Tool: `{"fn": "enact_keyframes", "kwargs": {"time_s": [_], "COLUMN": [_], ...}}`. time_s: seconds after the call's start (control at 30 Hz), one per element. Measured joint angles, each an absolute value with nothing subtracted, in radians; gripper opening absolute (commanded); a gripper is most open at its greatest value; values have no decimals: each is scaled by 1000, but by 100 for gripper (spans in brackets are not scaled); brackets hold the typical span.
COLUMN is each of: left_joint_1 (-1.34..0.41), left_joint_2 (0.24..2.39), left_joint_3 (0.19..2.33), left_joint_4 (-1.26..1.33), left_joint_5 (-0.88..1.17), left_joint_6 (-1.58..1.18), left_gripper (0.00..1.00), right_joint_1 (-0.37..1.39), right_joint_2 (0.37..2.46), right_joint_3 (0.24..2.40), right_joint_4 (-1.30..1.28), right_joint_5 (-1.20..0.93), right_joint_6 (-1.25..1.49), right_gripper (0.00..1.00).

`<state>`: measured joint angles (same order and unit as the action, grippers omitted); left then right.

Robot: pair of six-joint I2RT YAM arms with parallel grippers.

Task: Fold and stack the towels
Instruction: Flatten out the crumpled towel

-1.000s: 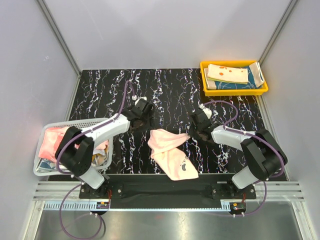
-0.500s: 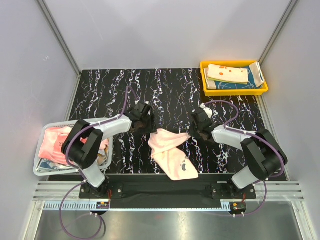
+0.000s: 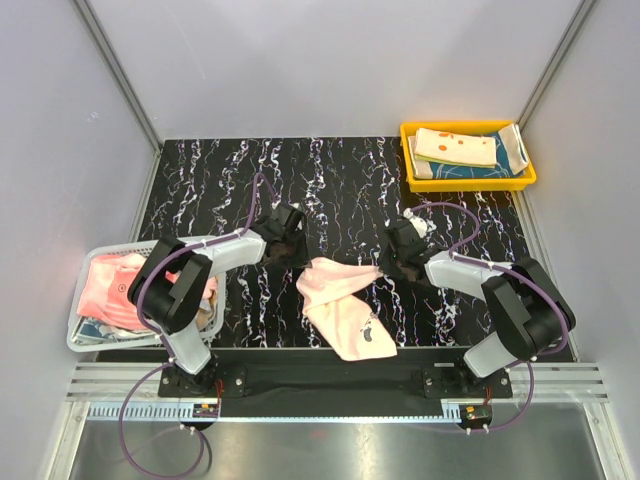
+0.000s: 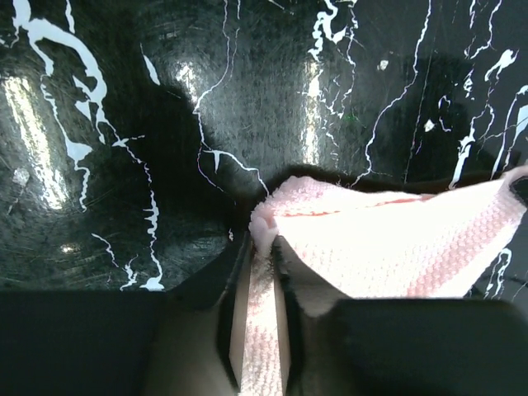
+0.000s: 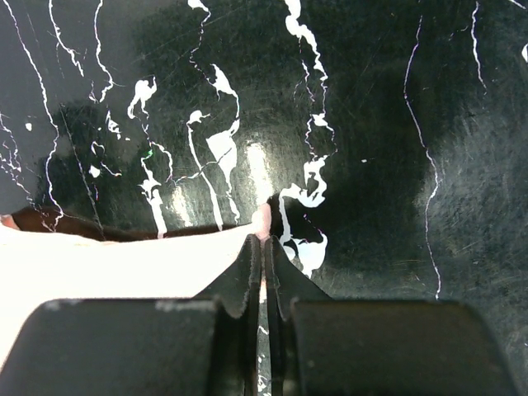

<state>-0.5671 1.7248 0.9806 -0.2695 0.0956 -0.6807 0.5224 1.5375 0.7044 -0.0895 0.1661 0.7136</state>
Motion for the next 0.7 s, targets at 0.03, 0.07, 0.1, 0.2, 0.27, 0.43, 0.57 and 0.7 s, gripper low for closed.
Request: {"fn": "enact_keyframes", "kwargs": {"time_s": [0.03,0.07,0.1,0.2,0.27,0.43,0.57,0.7], "left_joint_1": [-567,-567,-567,-567,-567,-567,-567,-570], "left_joint_2": [1725,1724,1723,1711,1699,1663,1603,1494], "left_joint_3": [981,981,981,982,991,1024,1031,1040], "left_joint_4": [-270,-271,-274,-294,-313,-344,-373,-409], "left_joint_5": [94,93,89,73,64,25,-4,-35], "left_joint_6": [-682,-681,-680,-676,-669,-636,-608,-570], "left_gripper": [16,16,16,11,4,0,0,0], "right_joint_1": [522,522,522,522,522,522,521,520], "right_joint_2": [1538,1538,1538,1538,1537,1527,1483,1405], "right_joint_3": [704,704,704,706,712,755,814,890], "right_joint_4": [-89,-89,-88,-89,-91,-117,-151,-189], "right_joint_5": [165,165,164,162,157,143,136,116], "right_joint_6": [713,714,713,711,709,684,646,583], "right_gripper": [0,0,0,0,0,0,0,0]}}
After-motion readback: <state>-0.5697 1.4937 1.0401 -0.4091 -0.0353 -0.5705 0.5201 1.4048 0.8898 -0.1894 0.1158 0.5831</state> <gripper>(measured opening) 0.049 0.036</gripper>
